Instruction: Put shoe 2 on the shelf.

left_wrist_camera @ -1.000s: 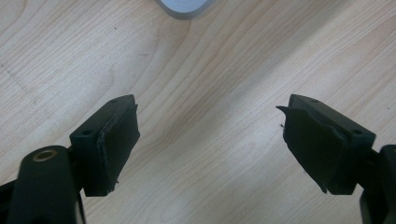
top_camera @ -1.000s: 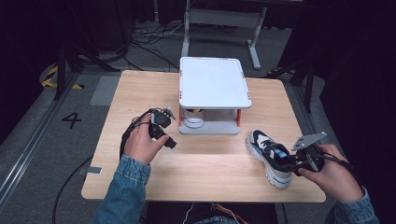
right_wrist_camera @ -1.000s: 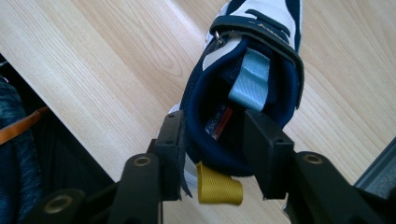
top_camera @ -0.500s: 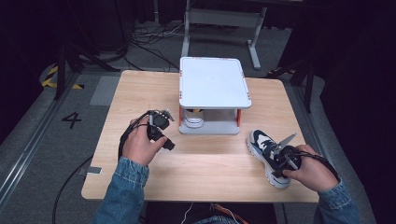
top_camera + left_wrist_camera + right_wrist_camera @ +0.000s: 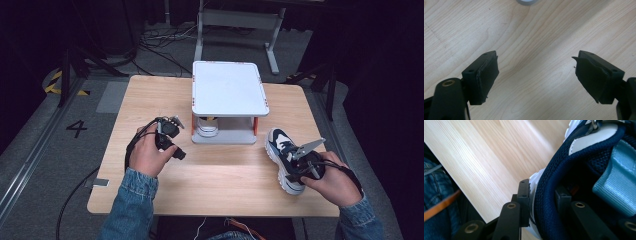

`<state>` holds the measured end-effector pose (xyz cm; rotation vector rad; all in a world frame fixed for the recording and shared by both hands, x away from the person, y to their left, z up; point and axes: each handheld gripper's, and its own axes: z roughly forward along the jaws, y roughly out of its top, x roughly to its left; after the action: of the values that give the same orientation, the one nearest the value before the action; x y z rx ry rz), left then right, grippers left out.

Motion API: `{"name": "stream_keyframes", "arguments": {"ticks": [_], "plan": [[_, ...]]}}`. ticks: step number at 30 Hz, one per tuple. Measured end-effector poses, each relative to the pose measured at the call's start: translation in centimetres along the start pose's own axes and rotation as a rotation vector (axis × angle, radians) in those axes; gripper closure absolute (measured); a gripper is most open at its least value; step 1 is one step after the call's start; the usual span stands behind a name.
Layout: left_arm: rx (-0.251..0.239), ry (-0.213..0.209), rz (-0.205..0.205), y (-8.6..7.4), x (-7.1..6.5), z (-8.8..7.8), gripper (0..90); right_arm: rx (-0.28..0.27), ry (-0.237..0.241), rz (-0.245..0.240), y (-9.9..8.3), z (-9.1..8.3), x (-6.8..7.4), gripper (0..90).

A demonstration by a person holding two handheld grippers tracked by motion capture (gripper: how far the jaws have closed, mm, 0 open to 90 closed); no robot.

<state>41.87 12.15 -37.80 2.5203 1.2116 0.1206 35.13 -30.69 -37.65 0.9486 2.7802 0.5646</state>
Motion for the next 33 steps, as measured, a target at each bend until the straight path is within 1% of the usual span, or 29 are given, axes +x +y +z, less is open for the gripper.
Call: {"name": "stream_keyframes", "arguments": {"ticks": [2, 6, 7, 10, 11, 12, 13, 14, 15, 16, 17, 18, 19, 20, 21, 22, 23, 24, 26, 27, 29, 32, 33], "plan": [[0.009, 0.0, -0.008, -0.4, 0.1, -0.1, 19.8, -0.022, -0.008, -0.022, 0.6, -0.2, 0.5, 72.6], [0.005, 0.013, -0.026, -1.3, 0.3, -0.4, 20.1, -0.063, -0.006, -0.068, 2.4, 0.0, 1.4, 72.6], [0.001, 0.02, -0.034, -1.6, 0.4, -0.5, 20.0, -0.068, -0.006, -0.072, 2.8, 0.1, 1.6, 72.6], [0.005, 0.026, -0.053, -2.8, 0.8, -0.8, 19.8, -0.059, 0.009, -0.095, 4.4, 1.0, 2.1, 72.4], [0.011, 0.026, -0.068, -3.1, 0.8, -0.8, 19.7, -0.055, 0.012, -0.098, 5.0, 1.3, 2.2, 72.4], [0.015, 0.039, -0.062, -3.4, 0.9, -0.9, 19.8, -0.046, 0.016, -0.102, 5.5, 1.6, 2.2, 72.4], [0.015, 0.044, -0.066, -3.7, 1.1, -1.0, 19.9, -0.049, 0.02, -0.107, 6.1, 2.0, 2.3, 72.4], [0.013, 0.031, -0.075, -3.9, 1.2, -1.1, 19.9, -0.049, 0.025, -0.106, 6.8, 2.4, 2.3, 72.4], [0.006, 0.043, -0.079, -4.1, 1.3, -1.3, 19.9, -0.042, 0.023, -0.11, 7.3, 2.7, 2.3, 72.4], [0.001, 0.038, -0.096, -4.3, 1.3, -1.4, 19.9, -0.037, 0.023, -0.112, 7.9, 3.1, 2.4, 72.3], [0.001, 0.038, -0.096, -4.3, 1.3, -1.4, 19.9, -0.037, 0.023, -0.112, 7.9, 3.1, 2.4, 72.3], [-0.001, 0.046, -0.088, -4.5, 1.5, -1.6, 19.9, -0.034, 0.02, -0.104, 8.7, 3.5, 2.4, 72.3], [-0.005, 0.048, -0.092, -4.7, 1.6, -1.7, 19.9, -0.036, 0.018, -0.104, 9.6, 4.0, 2.5, 72.3], [-0.005, 0.043, -0.096, -4.8, 1.6, -1.7, 19.8, -0.033, 0.016, -0.097, 10.8, 4.7, 2.5, 72.3], [-0.002, 0.045, -0.095, -4.9, 1.7, -1.8, 19.9, -0.029, 0.013, -0.095, 11.5, 5.1, 2.5, 72.3], [-0.002, 0.045, -0.095, -4.9, 1.7, -1.8, 19.9, -0.029, 0.013, -0.095, 11.5, 5.1, 2.5, 72.3], [-0.006, 0.042, -0.098, -4.9, 1.7, -1.9, 19.9, -0.027, 0.014, -0.087, 12.1, 5.5, 2.5, 72.3], [-0.012, 0.034, -0.107, -5.0, 1.6, -1.9, 19.9, -0.019, 0.01, -0.073, 12.8, 5.9, 2.4, 72.3], [-0.014, 0.039, -0.096, -5.0, 1.6, -2.1, 19.9, -0.012, -0.014, -0.056, 14.0, 6.8, 2.1, 72.3], [-0.016, 0.034, -0.096, -5.0, 1.7, -2.2, 19.9, -0.008, -0.027, -0.049, 14.4, 7.1, 1.9, 72.3], [-0.02, 0.032, -0.102, -5.1, 1.7, -2.3, 20.0, -0.005, -0.039, -0.034, 15.1, 7.9, 1.6, 72.3], [-0.019, 0.043, -0.098, -5.0, 1.8, -2.3, 20.0, -0.01, -0.043, -0.023, 15.8, 8.5, 1.4, 72.2], [-0.019, 0.042, -0.098, -4.9, 1.8, -2.2, 20.0, -0.021, -0.043, -0.019, 16.0, 8.7, 1.3, 72.0]]}}
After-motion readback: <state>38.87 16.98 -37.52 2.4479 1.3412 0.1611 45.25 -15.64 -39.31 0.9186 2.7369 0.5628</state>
